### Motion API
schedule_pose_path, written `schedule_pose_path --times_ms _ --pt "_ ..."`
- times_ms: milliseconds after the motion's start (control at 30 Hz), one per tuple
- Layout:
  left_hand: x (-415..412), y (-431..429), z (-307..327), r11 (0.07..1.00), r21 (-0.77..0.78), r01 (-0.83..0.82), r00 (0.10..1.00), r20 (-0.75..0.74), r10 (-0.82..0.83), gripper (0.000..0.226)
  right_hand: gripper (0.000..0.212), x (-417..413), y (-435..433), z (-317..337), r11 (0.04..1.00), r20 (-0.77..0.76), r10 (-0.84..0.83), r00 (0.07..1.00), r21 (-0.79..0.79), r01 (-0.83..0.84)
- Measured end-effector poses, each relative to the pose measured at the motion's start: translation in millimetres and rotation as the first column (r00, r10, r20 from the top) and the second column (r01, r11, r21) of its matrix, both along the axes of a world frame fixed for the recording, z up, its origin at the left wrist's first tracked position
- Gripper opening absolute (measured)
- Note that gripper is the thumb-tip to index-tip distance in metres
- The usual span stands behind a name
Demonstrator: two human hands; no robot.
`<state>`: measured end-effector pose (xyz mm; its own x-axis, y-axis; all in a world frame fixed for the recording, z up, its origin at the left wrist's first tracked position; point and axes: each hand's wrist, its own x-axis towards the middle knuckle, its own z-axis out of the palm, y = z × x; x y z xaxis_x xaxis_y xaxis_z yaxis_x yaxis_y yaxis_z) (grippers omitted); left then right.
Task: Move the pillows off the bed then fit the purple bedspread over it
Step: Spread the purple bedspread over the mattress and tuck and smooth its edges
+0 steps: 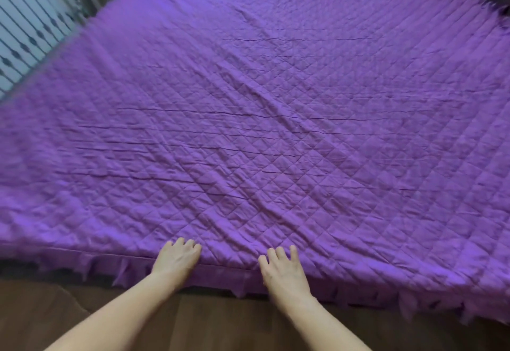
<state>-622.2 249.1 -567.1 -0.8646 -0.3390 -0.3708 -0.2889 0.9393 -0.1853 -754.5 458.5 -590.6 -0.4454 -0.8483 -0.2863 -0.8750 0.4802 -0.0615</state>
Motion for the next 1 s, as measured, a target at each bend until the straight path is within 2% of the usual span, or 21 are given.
schedule_pose_path --times_ms 67,133,233,300,400,467,500,567,600,667,733,767,867,1000 --pt "6.3 -7.2 -1.1 0.998 0.046 -0.037 0.999 -0.021 0.038 0.009 0.048 8.8 -10.6 0.3 0.998 0.005 -0.054 0.999 0.031 0.054" --pt "7.1 -8.3 -6.5 0.999 0.032 0.032 0.999 -0.025 -0.031 0.025 0.035 11.8 -15.8 1.7 0.994 -0.032 -0.066 0.997 0.086 0.069" --pt "4.7 -15.1 -10.6 0.998 0.032 0.054 0.998 -0.022 -0.053 0.027 0.006 12.7 -21.0 -2.3 0.996 -0.165 0.003 0.986 0.094 0.012" --pt "3.4 -21.4 -11.7 0.996 0.061 0.059 0.998 0.018 -0.060 0.026 0.022 13.2 -24.2 -6.9 0.994 -0.146 0.015 0.989 0.106 0.001" --pt "2.7 -29.0 -19.1 0.996 0.048 0.079 0.997 0.017 -0.080 0.028 0.010 10.0 -33.1 0.7 0.996 -0.136 -0.006 0.991 0.089 0.018" --pt "2.5 -32.8 -21.4 0.993 0.050 0.110 0.994 0.021 -0.111 0.029 0.031 8.1 -33.5 -4.4 0.992 -0.039 -0.003 0.999 0.127 0.008" --pt "2.5 -34.4 -19.2 0.988 0.055 0.144 0.989 0.038 -0.146 0.029 0.033 8.3 -32.5 -5.8 0.990 -0.017 -0.012 1.000 0.140 0.015" --pt "4.9 -39.8 -13.5 0.972 0.087 0.218 0.969 0.100 -0.227 0.020 0.013 11.9 -32.5 -6.5 0.989 -0.047 0.014 0.999 0.144 -0.007" --pt "5.9 -42.4 -14.1 0.962 0.107 0.251 0.956 0.128 -0.264 0.014 0.011 12.6 -31.2 -9.3 0.989 -0.049 0.035 0.998 0.145 -0.028" --pt "10.3 -46.4 -16.9 0.948 0.150 0.279 0.929 0.208 -0.306 0.019 0.029 19.1 -25.5 -18.7 0.986 -0.074 0.103 0.992 0.137 -0.092" --pt "11.1 -43.0 -13.6 0.933 0.188 0.307 0.888 0.297 -0.352 0.020 0.029 23.5 -21.2 -21.1 0.987 -0.112 0.126 0.986 0.109 -0.114" --pt "9.3 -41.4 -10.3 0.933 0.223 0.283 0.877 0.334 -0.346 0.017 0.029 24.2 -21.2 -21.6 0.986 -0.092 0.131 0.987 0.119 -0.120" --pt "3.4 -38.5 -15.8 0.951 0.189 0.245 0.882 0.364 -0.300 0.027 0.029 23.8 -18.8 -29.8 0.990 -0.090 0.113 0.990 0.090 -0.105" --pt "1.0 -35.1 -16.5 0.963 0.166 0.215 0.881 0.393 -0.264 0.029 0.022 19.7 -19.6 -25.2 0.996 -0.050 0.049 0.998 0.078 -0.045"
